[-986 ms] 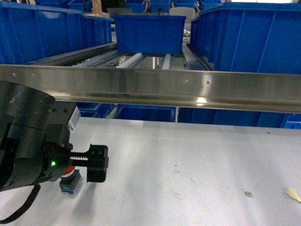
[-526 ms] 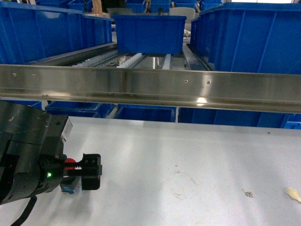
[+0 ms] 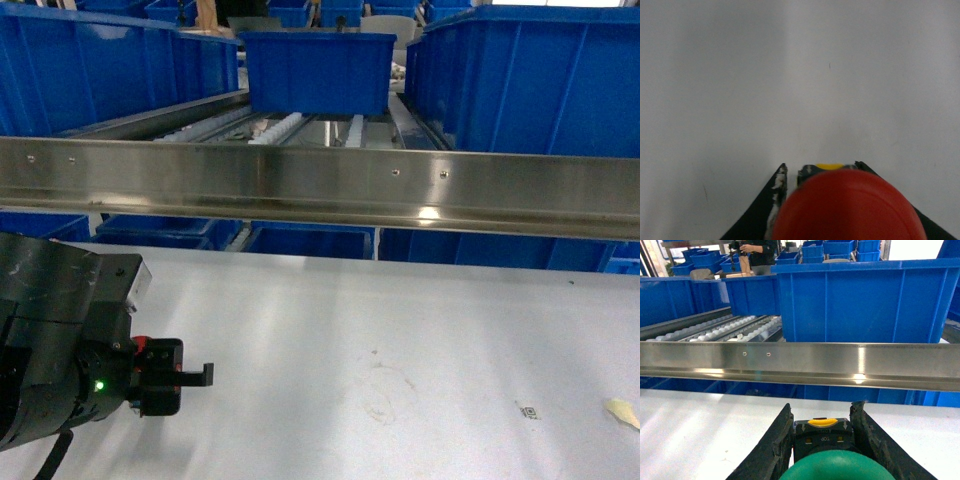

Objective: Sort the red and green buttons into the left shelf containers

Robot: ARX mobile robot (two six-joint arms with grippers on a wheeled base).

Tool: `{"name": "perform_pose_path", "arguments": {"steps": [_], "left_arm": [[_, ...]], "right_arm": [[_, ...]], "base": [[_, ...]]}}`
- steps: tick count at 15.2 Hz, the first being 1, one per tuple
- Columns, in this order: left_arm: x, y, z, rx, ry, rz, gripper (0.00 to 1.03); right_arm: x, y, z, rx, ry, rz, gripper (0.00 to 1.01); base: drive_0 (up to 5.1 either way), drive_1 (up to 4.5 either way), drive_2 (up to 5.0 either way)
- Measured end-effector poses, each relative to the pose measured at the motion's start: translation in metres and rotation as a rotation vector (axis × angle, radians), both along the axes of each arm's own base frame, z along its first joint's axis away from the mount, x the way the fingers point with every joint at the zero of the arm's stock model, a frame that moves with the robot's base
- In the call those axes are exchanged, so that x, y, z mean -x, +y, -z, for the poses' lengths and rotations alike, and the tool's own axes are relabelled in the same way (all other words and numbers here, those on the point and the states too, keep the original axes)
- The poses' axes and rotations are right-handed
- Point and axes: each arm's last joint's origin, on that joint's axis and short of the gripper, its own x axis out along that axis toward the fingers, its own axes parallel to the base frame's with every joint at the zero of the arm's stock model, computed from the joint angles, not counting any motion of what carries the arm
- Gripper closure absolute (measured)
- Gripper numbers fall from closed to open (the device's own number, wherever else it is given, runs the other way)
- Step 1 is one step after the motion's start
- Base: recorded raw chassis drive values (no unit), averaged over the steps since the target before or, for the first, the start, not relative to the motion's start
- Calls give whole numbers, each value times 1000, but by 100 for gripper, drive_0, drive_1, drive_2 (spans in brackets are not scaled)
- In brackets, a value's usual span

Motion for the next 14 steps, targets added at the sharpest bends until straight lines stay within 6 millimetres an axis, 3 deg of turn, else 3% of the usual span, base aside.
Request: {"name": "perform_pose_path", "arguments": {"steps": [2,5,7,8,9,10,14], "left_arm": [[3,0,1,4,-17,3,76],[5,4,-2,28,-99,14,78],[5,14,-15,74,-190,26,78],[7,20,-33,102,-259,37,78],[19,24,-98,120,-469,74,78],[36,22,-127,122,-537,88,78],[112,24,-205,85,-777,34,78]], "right_arm": [[0,0,0,0,0,0,71],[0,0,0,0,0,0,71],[0,0,0,0,0,0,71],[0,0,0,0,0,0,71],[0,0,0,0,0,0,71],[0,0,0,0,0,0,71],[0,0,0,0,0,0,71]], "base": [[0,0,0],[0,0,0],[0,0,0],[0,0,0],[0,0,0],[0,0,0],[0,0,0]]}}
